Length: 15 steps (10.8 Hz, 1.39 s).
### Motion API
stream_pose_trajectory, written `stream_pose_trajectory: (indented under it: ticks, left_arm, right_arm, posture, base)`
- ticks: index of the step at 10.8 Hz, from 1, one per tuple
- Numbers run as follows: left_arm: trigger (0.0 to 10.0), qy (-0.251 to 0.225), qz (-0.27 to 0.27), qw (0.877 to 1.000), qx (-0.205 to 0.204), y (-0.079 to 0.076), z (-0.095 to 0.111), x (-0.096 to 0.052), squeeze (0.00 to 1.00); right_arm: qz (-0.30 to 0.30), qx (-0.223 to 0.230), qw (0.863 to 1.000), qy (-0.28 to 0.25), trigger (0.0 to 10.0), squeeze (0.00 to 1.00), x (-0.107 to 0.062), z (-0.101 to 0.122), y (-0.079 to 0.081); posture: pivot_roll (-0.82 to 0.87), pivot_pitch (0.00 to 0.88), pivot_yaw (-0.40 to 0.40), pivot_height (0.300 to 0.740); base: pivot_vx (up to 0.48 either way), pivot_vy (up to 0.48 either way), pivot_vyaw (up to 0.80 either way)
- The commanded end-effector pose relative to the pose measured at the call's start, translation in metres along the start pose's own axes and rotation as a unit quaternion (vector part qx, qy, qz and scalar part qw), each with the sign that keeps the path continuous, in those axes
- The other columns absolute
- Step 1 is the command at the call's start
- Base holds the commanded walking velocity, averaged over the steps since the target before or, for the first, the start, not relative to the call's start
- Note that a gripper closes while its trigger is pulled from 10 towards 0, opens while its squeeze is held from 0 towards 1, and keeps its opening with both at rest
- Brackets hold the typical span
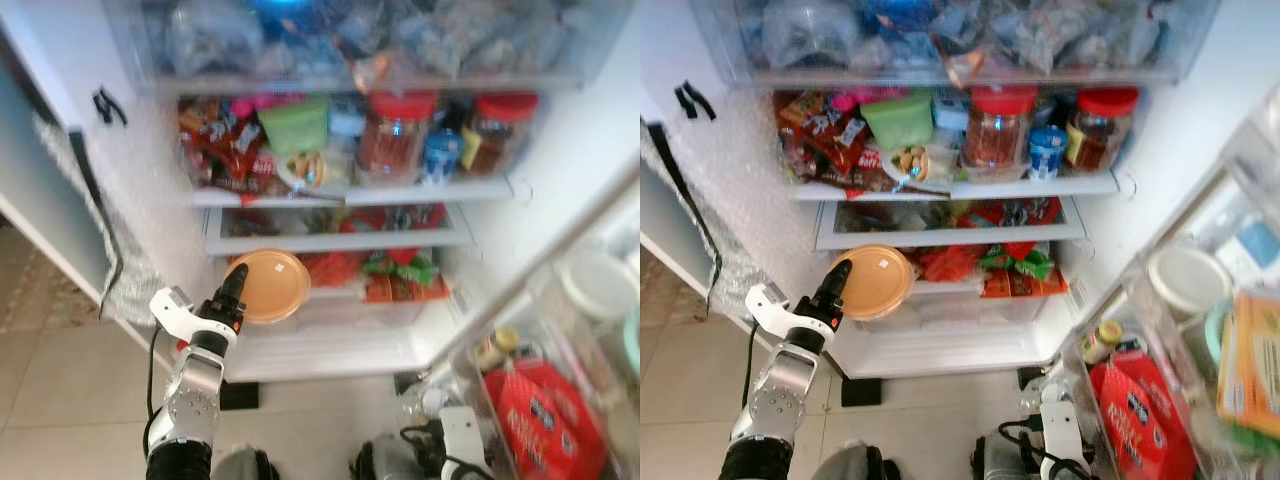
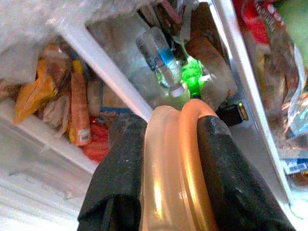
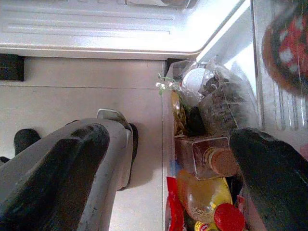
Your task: Restocking fridge
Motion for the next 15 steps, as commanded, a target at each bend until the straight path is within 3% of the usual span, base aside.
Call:
stream_pose_trajectory:
  ticks: [1,8,11,15]
  left_arm:
    - [10.0,-0.002,0.001,1.0,0.002,-0.002,0.0,0.001,0.0]
    - [10.0,0.008,-0.024,1.0,0.002,-0.011,-0.003,0.003,0.0]
    - [10.0,0.01,-0.028,1.0,0.003,-0.011,-0.003,0.002,0.0]
    - [10.0,0.013,-0.048,0.998,0.027,-0.021,-0.003,0.005,0.0]
  right_arm:
    - [-0.007,0.005,1.0,0.026,10.0,0.0,-0.005,-0.016,-0.005]
    - [-0.015,0.007,0.999,0.034,10.0,0.0,-0.006,-0.018,-0.01]
    - [-0.012,0.007,0.999,0.029,10.0,0.0,-0.005,-0.016,-0.009]
    - [-0.018,0.011,0.999,0.026,10.0,0.0,-0.005,-0.015,-0.011]
  posture:
    - [-0.1,0.176,-0.009,0.656]
    - [-0.1,0.186,-0.01,0.656]
    - [-0.1,0.188,-0.009,0.631]
    - [-0.1,0.184,-0.006,0.631]
  base:
    - [0.0,0.0,0.0]
    - [0.0,0.0,0.0]
    - [0.0,0.0,0.0]
    - [0.0,0.0,0.0]
Point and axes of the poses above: a point about 5 cm out from each wrist's last joint towards the gripper, its own x axis pointing out of the wrist towards the gripper, its own z axis along the axis of the wrist's last joint, y = z × x, the point moved 1 cm from there along x, pointing out of the wrist towards the gripper, and after that the axes turned 15 degrees about x, right-handed, at the moved point
